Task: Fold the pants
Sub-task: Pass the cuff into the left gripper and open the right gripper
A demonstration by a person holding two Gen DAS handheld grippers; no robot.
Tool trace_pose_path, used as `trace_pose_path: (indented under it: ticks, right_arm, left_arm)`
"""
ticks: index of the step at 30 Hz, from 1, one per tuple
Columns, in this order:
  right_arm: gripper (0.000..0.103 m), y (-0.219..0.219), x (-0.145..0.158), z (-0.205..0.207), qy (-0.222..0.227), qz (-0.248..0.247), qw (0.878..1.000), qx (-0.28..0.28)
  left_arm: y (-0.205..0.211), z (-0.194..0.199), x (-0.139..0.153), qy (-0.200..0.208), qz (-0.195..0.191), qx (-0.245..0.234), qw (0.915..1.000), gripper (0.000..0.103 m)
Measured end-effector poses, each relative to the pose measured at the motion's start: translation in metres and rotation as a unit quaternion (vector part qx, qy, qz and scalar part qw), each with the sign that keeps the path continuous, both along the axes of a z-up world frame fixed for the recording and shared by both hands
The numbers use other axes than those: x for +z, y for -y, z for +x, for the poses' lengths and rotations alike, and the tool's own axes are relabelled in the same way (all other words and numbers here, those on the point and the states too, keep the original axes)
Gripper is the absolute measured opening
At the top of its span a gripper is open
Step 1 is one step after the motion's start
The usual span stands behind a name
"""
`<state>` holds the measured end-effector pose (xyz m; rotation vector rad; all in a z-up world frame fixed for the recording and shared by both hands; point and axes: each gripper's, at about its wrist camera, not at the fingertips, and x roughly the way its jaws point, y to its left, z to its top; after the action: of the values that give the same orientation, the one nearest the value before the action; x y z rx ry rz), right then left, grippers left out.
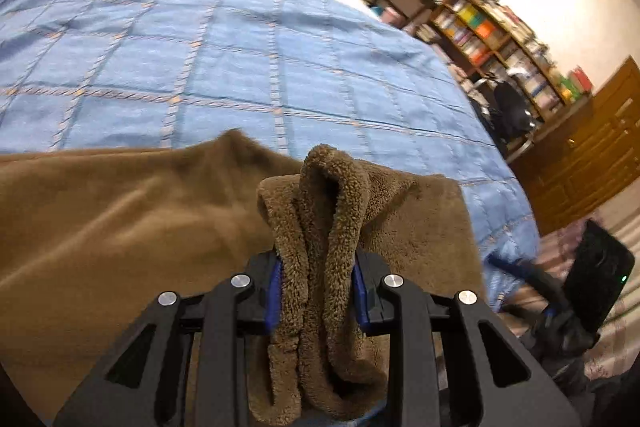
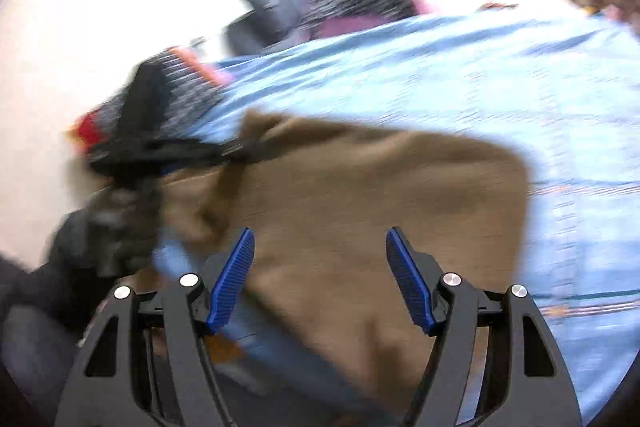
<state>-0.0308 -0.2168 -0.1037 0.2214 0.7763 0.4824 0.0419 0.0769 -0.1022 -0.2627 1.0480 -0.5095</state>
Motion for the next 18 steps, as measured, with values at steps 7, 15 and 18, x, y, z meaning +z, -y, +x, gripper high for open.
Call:
trace_pose_path:
  ticks: [7,15,18]
  right_arm:
    - [0.07,0.021,-0.022,0.044,-0.004,-0.054,0.996,-0.075]
    - [0.07,0.016,-0.067,0.052,-0.042,-0.09,0.992,-0.078]
    - [0.07,0.013,-0.064,0.051,-0.04,-0.093,0.992,-0.082]
  left_arm:
    - [-0.011,0.002,-0.038,-0.035,0.056,0.034,0.9973,0.062]
    - [-0.032,-0.018,0.001,0.041,0.068,0.081,0.9935,0.065]
    - [-0.022,-0.027,0.019,0.07,0.042,0.066,0.9945,0.065]
